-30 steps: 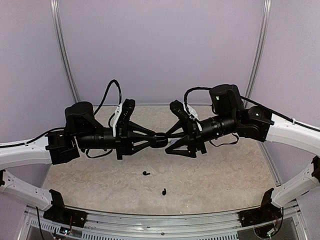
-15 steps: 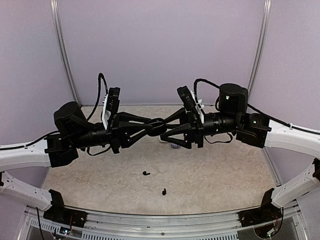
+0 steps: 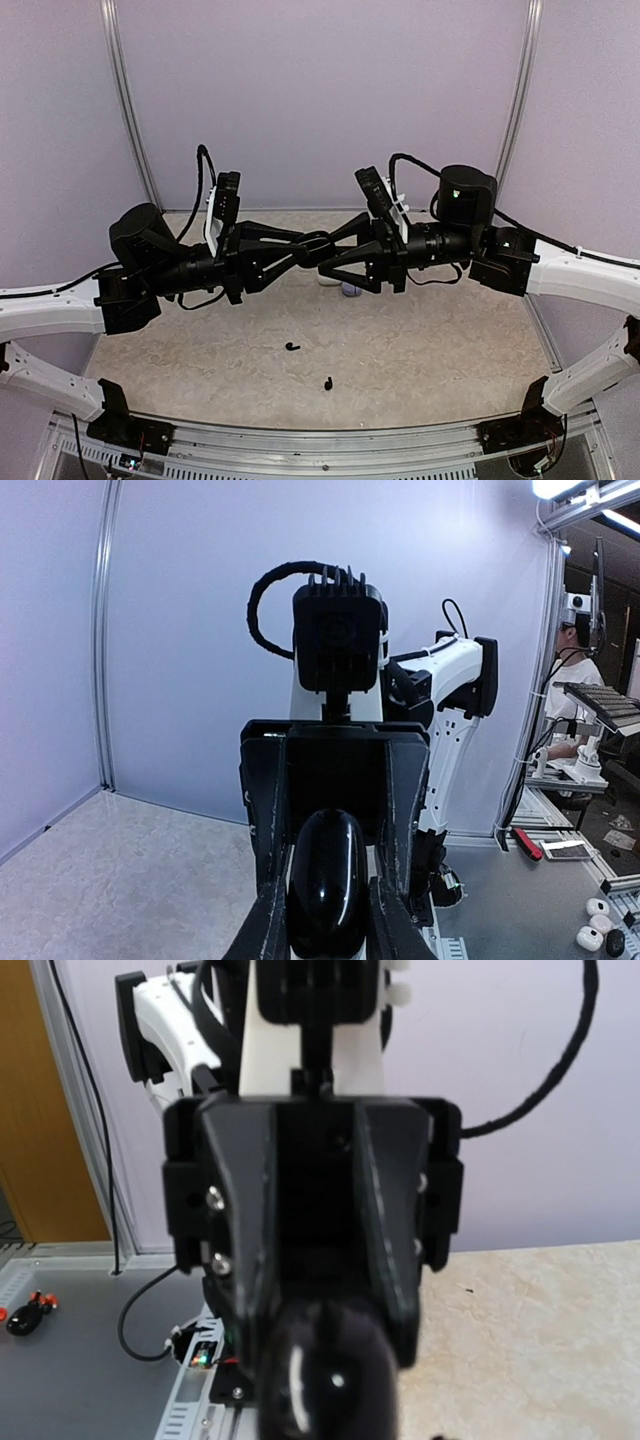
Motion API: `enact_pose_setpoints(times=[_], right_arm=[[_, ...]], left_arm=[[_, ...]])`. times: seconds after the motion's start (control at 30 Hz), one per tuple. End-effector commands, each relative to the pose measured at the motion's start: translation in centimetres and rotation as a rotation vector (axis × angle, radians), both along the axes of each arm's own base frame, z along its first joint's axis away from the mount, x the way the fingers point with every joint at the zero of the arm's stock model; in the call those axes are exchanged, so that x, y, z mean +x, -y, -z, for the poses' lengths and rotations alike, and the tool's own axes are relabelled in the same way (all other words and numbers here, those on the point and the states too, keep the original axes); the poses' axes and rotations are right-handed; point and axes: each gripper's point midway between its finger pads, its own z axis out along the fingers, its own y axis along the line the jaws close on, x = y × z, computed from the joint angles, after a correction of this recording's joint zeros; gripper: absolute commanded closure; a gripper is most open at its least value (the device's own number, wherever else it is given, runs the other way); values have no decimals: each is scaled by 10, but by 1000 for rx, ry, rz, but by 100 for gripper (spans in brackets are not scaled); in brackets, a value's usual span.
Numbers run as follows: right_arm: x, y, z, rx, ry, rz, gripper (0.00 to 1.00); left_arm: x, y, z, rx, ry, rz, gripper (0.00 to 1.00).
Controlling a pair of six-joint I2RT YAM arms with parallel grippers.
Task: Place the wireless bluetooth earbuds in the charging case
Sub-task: Pass from the left arm to the right
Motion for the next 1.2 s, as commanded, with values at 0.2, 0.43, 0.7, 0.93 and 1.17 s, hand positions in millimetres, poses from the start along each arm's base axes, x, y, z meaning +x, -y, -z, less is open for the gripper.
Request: enact_pose_setpoints(times=[0.2, 0.43, 0.7, 0.93, 1.17], right_arm=[[0, -4, 4, 4, -26, -21, 57], [1, -6, 6, 2, -44, -27, 58], [1, -5, 3, 7, -34, -18, 69], [2, -3, 3, -1, -7, -7, 74], [1, -2, -2, 11, 3, -10, 56]], left_arm=[[0, -1, -3, -15, 28, -4, 98], [-2, -1, -4, -16, 32, 4, 98], [-3, 0, 1, -3, 32, -1, 98], [0, 1, 10, 27, 18, -13, 96], [-1, 1, 9, 21, 20, -9, 96]])
